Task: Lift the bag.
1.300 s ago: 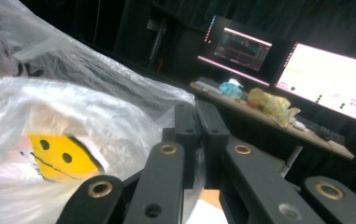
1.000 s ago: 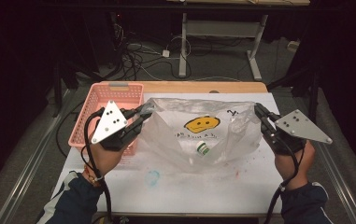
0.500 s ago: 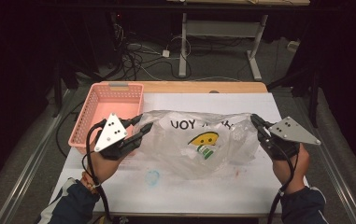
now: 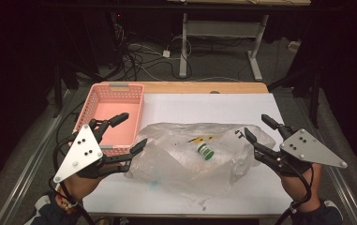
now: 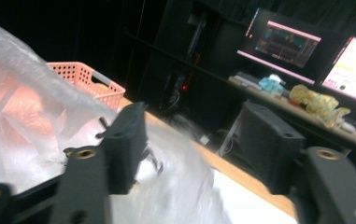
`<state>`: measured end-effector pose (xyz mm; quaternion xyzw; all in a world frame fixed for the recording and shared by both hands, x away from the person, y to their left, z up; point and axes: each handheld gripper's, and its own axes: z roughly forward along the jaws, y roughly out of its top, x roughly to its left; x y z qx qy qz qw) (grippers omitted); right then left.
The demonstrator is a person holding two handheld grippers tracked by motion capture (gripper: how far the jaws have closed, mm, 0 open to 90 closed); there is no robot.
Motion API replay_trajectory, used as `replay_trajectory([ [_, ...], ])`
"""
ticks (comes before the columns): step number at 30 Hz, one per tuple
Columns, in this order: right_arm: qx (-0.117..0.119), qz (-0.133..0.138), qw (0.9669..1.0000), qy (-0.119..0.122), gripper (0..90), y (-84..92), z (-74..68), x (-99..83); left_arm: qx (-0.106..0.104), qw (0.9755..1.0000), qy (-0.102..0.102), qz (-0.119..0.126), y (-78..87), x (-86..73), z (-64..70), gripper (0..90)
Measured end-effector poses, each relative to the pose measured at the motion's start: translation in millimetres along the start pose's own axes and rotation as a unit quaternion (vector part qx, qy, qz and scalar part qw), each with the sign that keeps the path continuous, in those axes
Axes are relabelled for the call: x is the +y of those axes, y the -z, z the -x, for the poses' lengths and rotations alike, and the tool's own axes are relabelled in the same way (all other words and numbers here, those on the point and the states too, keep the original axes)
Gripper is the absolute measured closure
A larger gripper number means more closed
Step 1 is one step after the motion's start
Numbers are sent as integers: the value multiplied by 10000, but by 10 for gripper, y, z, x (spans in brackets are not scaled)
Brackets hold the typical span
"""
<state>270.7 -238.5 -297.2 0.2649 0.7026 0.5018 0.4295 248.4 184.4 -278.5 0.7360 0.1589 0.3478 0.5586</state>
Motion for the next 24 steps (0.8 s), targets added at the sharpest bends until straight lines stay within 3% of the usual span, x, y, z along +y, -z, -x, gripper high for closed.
replay_trajectory([
  [3,-177,133,9997,103,355,35,-20,27,260,9997,-21,-12,20,-34,-47,215],
  [6,-174,129,9998,51,318,41,14,3,489,9988,-93,-45,44,-127,-121,210],
  [11,-206,64,9998,-59,268,39,77,-143,780,9957,-120,-480,-10,-450,-222,144],
  [14,-158,-43,9999,-53,216,45,79,-254,760,9955,95,-562,9,-656,-265,144],
  [17,-9,-118,9998,-141,191,70,60,-392,713,9952,129,-656,65,-808,-255,144],
  [20,71,-167,9996,-221,185,110,25,-554,575,9951,220,-769,107,-987,-195,146],
  [24,175,-291,9989,-319,186,159,-11,-747,471,9930,210,-1064,60,-1214,-77,145],
])
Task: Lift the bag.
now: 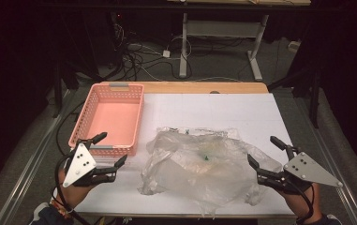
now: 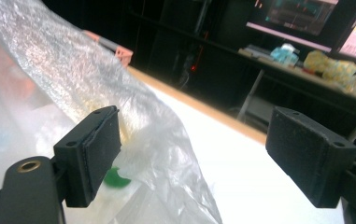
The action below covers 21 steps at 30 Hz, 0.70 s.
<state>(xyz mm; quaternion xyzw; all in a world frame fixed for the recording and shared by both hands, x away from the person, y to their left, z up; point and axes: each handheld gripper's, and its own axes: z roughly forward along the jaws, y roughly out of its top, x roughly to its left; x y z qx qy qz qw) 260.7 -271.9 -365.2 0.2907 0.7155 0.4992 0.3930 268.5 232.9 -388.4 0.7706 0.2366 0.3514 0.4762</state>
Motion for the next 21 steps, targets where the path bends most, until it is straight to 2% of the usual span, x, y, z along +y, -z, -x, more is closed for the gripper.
replay_trajectory([
  [2,-3,-39,10000,-31,184,61,-22,-3,-57,9998,-52,-170,-35,-53,42,145],
  [5,-29,218,9998,13,204,256,-66,152,-65,9997,-21,-237,-40,-91,57,146],
  [6,-86,239,9997,18,198,313,-72,221,-88,9997,28,-245,-37,-99,47,146],
  [9,-144,544,9984,-67,206,491,-61,372,-45,9996,86,-275,-23,-121,20,145],
  [11,-272,619,9977,-18,201,563,-53,424,-19,9996,136,-260,-2,-140,8,146],
  [13,-337,649,9973,-104,201,607,-20,426,-18,9995,173,-246,22,-165,5,145],
  [16,-518,489,9972,-232,202,585,80,306,-21,9993,172,-323,26,-209,11,146],
  [19,-657,72,9976,-209,199,444,203,63,-59,9989,146,-433,-13,-259,13,146],
  [21,-589,-156,9977,-294,201,314,288,-145,-120,9987,130,-480,-43,-294,11,145],
])
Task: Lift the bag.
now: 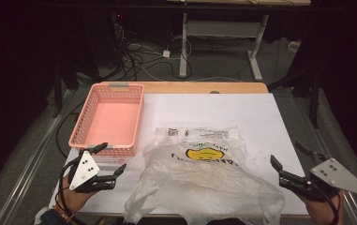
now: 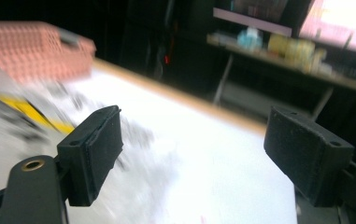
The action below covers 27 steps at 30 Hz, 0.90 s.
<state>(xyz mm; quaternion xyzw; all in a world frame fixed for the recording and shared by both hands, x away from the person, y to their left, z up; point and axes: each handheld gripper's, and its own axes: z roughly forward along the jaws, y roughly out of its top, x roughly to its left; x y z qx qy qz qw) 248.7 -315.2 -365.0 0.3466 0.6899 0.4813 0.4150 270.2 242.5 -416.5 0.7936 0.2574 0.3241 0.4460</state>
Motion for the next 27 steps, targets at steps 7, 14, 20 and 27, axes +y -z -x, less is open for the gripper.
replay_trajectory([
  [7,228,-698,9972,-161,200,-426,85,-540,-64,9995,209,-219,-133,-131,-67,145],
  [14,402,-805,9957,-206,204,-507,-15,-685,-142,9988,277,-377,-231,-223,-100,144],
  [20,342,-631,9972,-226,209,-437,-64,-620,-128,9991,255,-305,-200,-212,-98,144],
  [27,350,-598,9974,-203,209,-422,-75,-600,-166,9992,179,-303,-206,-189,-67,144],
])
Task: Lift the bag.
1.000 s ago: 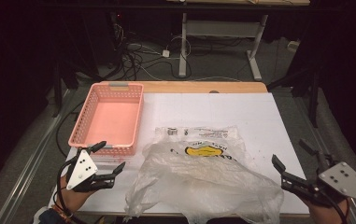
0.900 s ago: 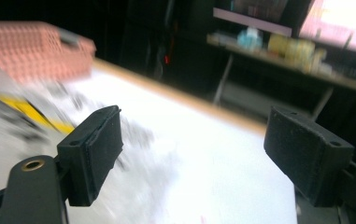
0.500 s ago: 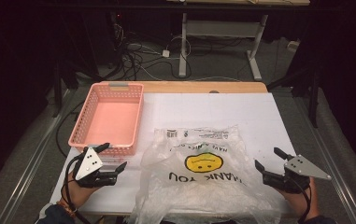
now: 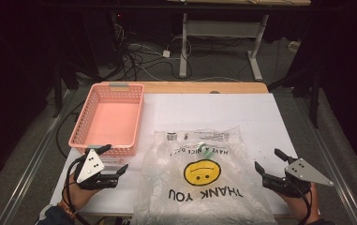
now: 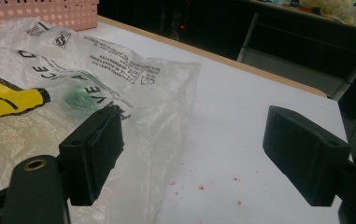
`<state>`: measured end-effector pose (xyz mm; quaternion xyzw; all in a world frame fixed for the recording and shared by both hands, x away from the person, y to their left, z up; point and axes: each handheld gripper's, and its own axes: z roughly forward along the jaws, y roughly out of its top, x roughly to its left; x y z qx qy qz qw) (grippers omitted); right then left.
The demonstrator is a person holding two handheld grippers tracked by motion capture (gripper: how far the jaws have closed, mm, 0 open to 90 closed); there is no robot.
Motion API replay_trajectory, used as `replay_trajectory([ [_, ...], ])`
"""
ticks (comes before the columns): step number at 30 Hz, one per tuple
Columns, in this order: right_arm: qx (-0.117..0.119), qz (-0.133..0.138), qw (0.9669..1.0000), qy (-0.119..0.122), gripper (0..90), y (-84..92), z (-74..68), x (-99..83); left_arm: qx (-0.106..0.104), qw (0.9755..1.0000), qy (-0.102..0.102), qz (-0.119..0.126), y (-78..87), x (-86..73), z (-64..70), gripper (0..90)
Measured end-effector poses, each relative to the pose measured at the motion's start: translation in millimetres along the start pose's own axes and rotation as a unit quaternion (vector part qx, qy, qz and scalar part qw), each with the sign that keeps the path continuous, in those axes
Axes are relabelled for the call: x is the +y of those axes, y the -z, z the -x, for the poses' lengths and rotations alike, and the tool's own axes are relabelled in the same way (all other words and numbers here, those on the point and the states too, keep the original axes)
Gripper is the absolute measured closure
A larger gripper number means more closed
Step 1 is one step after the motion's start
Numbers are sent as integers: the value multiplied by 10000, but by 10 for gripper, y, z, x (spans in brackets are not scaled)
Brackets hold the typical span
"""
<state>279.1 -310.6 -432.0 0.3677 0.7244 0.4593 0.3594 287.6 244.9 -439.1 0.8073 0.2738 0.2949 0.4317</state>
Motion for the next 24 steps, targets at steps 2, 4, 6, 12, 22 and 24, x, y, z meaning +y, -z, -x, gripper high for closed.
replay_trajectory([
  [2,13,-1,10000,18,209,-1,-5,-3,-4,10000,-8,5,-2,5,5,144],
  [4,16,-1,10000,31,209,-2,-10,-1,0,10000,-14,4,-3,6,8,144],
  [6,21,8,10000,35,209,3,-15,4,-3,10000,-5,0,-3,6,8,144],
  [12,19,12,10000,78,209,11,-25,15,-8,10000,1,22,2,10,0,144],
  [22,16,-27,9999,123,209,3,-29,21,10,10000,-13,16,1,30,-3,144],
  [24,21,-25,9999,107,209,6,-28,22,-3,10000,-10,13,-2,37,2,145],
])
